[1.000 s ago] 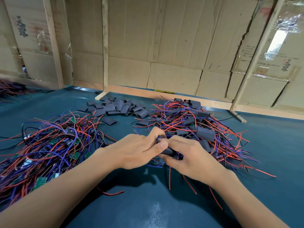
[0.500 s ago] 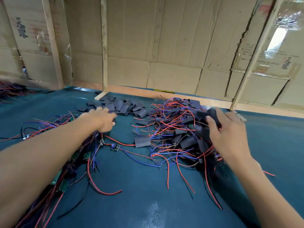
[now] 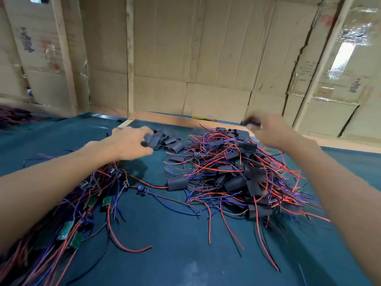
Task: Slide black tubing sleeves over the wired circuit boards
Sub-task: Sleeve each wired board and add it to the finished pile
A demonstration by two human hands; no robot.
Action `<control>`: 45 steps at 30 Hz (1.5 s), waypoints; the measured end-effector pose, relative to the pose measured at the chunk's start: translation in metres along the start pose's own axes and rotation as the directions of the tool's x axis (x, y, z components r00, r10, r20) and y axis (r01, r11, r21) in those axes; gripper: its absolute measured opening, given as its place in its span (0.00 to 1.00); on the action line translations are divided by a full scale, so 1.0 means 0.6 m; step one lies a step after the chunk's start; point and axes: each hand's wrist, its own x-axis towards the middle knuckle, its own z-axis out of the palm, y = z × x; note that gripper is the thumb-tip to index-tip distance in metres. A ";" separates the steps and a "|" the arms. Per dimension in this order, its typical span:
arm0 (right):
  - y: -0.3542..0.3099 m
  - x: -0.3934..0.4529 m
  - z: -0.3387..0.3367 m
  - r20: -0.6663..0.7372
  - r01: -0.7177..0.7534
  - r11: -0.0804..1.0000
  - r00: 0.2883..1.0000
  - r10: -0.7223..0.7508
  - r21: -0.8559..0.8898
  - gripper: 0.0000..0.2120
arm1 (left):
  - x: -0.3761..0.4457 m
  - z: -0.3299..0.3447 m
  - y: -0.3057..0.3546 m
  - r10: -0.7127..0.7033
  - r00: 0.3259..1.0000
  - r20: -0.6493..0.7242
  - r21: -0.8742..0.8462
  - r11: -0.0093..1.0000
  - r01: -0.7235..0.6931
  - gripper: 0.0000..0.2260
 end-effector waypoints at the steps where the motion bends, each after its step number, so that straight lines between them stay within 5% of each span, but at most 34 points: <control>1: -0.007 0.002 0.009 0.139 -0.014 0.993 0.990 0.030 -0.116 0.13 | -0.010 -0.010 0.011 0.046 0.999 -0.015 -0.129 0.990 -0.048 0.27; 3: -0.032 -0.006 0.019 0.119 0.035 0.975 0.993 -0.009 -0.218 0.16 | -0.037 -0.030 0.041 0.117 0.992 -0.047 -0.375 0.919 -0.126 0.28; 6: -0.099 -0.055 0.020 -0.259 0.294 0.943 0.934 -0.248 0.158 0.21 | -0.078 -0.049 0.093 0.121 0.992 0.025 -0.783 0.619 -0.056 0.26; 8: -0.152 -0.104 0.027 -0.165 0.424 0.781 0.904 -0.394 0.459 0.28 | -0.097 -0.059 0.114 0.166 0.970 0.177 -0.935 0.336 0.113 0.22; 9: -0.172 -0.128 0.040 -0.130 0.421 0.732 0.898 -0.421 0.536 0.29 | -0.106 -0.063 0.120 0.204 0.951 0.232 -0.947 0.272 0.173 0.19; 12: -0.196 -0.163 0.064 -0.159 0.304 0.625 0.947 -0.278 0.719 0.21 | -0.129 -0.065 0.123 0.282 0.901 0.330 -0.933 0.241 0.267 0.21; 15: -0.185 -0.167 0.069 -0.097 0.200 0.513 0.971 -0.220 0.835 0.18 | -0.140 -0.056 0.122 0.358 0.855 0.374 -0.921 0.248 0.299 0.20; 18: -0.177 -0.173 0.078 -0.050 0.171 0.515 0.969 -0.241 0.840 0.19 | -0.146 -0.046 0.131 0.386 0.856 0.344 -0.930 0.263 0.255 0.18; 20: -0.169 -0.178 0.091 -0.105 0.193 0.538 0.976 -0.189 0.820 0.19 | -0.141 -0.045 0.123 0.318 0.894 0.316 -0.888 0.431 0.160 0.26; 21: -0.163 -0.180 0.096 -0.143 0.193 0.541 0.981 -0.135 0.818 0.19 | -0.138 -0.048 0.111 0.242 0.922 0.303 -0.762 0.643 0.082 0.28; 23: -0.149 -0.184 0.105 -0.183 0.174 0.550 0.982 -0.039 0.817 0.16 | -0.123 -0.056 0.075 0.065 0.967 0.245 -0.146 0.989 -0.030 0.28; 24: -0.144 -0.185 0.108 -0.187 0.164 0.558 0.982 -0.016 0.813 0.14 | -0.118 -0.061 0.057 -0.020 0.964 0.264 0.164 0.986 -0.024 0.27; 26: -0.136 -0.185 0.116 -0.202 0.136 0.605 0.978 0.043 0.785 0.12 | -0.116 -0.056 0.039 -0.109 0.905 0.411 0.406 0.911 -0.075 0.24; 28: -0.133 -0.183 0.120 -0.224 0.094 0.649 0.967 0.120 0.755 0.14 | -0.116 -0.038 0.035 -0.080 0.860 0.503 0.359 0.925 -0.124 0.22; 33: -0.133 -0.194 0.135 -0.323 0.125 0.741 0.938 0.130 0.659 0.16 | -0.129 -0.010 0.040 0.218 0.937 0.274 0.374 0.873 -0.313 0.25; 36: -0.138 -0.194 0.137 -0.357 0.134 0.760 0.924 0.135 0.635 0.16 | -0.130 0.005 0.054 0.285 0.872 0.399 0.251 0.880 -0.402 0.14; 40: -0.137 -0.194 0.136 -0.351 0.109 0.691 0.911 0.218 0.714 0.14 | -0.129 0.002 0.050 0.360 0.854 0.375 0.259 0.844 -0.470 0.06; 43: -0.130 -0.191 0.130 -0.337 0.078 0.626 0.890 0.307 0.776 0.15 | -0.130 -0.030 0.042 0.390 0.850 0.354 -0.001 0.909 -0.417 0.05; 45: -0.128 -0.190 0.127 -0.321 0.058 0.612 0.888 0.329 0.788 0.16 | -0.135 -0.038 0.047 0.441 0.782 0.440 -0.069 0.885 -0.460 0.05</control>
